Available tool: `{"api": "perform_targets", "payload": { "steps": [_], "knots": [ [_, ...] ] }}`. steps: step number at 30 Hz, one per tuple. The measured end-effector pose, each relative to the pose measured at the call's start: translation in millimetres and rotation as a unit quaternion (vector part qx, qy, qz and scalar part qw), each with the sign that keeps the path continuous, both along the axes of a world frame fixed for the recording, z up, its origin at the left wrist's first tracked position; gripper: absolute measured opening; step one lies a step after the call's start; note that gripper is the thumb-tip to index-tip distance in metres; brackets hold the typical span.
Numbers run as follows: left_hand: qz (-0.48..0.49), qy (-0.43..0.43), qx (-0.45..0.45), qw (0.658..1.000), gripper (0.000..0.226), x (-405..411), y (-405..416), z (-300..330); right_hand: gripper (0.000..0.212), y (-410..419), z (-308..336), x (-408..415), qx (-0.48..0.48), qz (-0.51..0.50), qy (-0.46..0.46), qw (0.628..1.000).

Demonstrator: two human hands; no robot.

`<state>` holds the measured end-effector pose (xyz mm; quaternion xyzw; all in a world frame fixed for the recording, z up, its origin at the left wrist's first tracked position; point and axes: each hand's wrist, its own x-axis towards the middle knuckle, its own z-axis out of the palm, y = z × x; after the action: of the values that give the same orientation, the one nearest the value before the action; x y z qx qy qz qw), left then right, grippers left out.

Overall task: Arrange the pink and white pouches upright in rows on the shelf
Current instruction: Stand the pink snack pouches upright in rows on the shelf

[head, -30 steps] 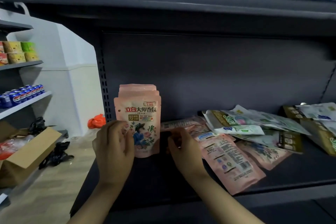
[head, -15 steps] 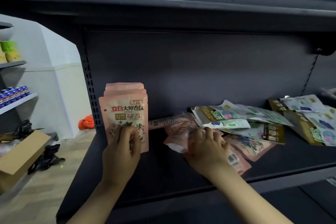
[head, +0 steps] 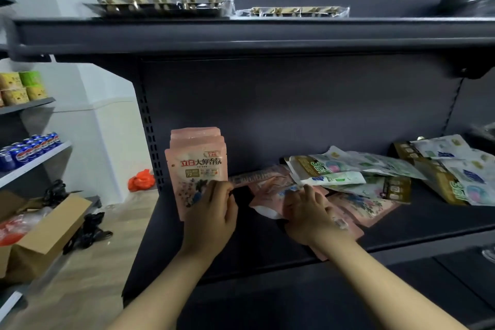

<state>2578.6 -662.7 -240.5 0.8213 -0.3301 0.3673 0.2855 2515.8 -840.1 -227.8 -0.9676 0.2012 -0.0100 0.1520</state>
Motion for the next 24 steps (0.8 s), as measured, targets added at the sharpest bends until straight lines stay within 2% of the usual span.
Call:
{"api": "perform_targets", "payload": {
  "steps": [2, 6, 9, 11, 12, 14, 16, 17, 19, 20, 22, 24],
  "knots": [
    [-0.008, 0.029, -0.015, 0.999, 0.015, -4.0, -4.1, 8.1, 0.052, -0.9, 3.7, -3.1, 0.003, 0.009, -0.006, 1.0],
    [-0.034, 0.164, -0.113, 0.979, 0.013, -12.0, -13.7, 17.8, 0.039, -5.2, 17.4, -11.7, -0.029, 0.031, -0.063, 0.997],
    [-0.046, 0.202, -0.144, 0.968, 0.018, -17.1, -19.2, 26.4, 0.027, -11.5, 38.1, -23.6, -0.017, -0.009, -0.127, 0.992],
    [-0.054, 0.256, -0.164, 0.951, 0.018, -19.3, -23.3, 33.4, 0.022, -18.5, 49.1, -30.4, 0.025, -0.046, -0.2, 0.978],
    [-0.06, 0.294, -0.175, 0.938, 0.016, -20.5, -26.4, 37.5, 0.025, -22.9, 51.6, -30.7, 0.085, -0.064, -0.254, 0.961],
    [-0.079, 0.384, -0.174, 0.903, 0.017, -23.5, -32.9, 45.8, 0.029, -28.3, 60.4, -34.7, 0.278, -0.064, -0.347, 0.894],
    [-0.115, 0.456, -0.147, 0.87, 0.036, -27.7, -38.9, 53.1, 0.029, -29.2, 71.6, -39.1, 0.459, -0.043, -0.368, 0.807],
    [-0.148, 0.49, -0.144, 0.847, 0.048, -30.1, -41.3, 57.5, 0.028, -27.9, 76.6, -41.6, 0.512, -0.027, -0.363, 0.778],
    [-0.209, 0.536, -0.152, 0.803, 0.085, -32.0, -44.6, 63.7, 0.025, -26.2, 81.9, -40.1, 0.567, -0.013, -0.358, 0.741],
    [-0.227, 0.548, -0.148, 0.792, 0.096, -31.9, -45.9, 64.7, 0.026, -26.2, 82.2, -38.5, 0.589, -0.012, -0.356, 0.725],
    [-0.256, 0.569, -0.139, 0.769, 0.095, -34.3, -47.4, 66.8, 0.03, -24.5, 82.8, -36.0, 0.61, -0.004, -0.357, 0.708],
    [-0.281, 0.588, -0.131, 0.747, 0.077, -37.9, -48.9, 69.4, 0.031, -21.6, 81.3, -34.2, 0.617, 0.002, -0.35, 0.705]
  ]
}}
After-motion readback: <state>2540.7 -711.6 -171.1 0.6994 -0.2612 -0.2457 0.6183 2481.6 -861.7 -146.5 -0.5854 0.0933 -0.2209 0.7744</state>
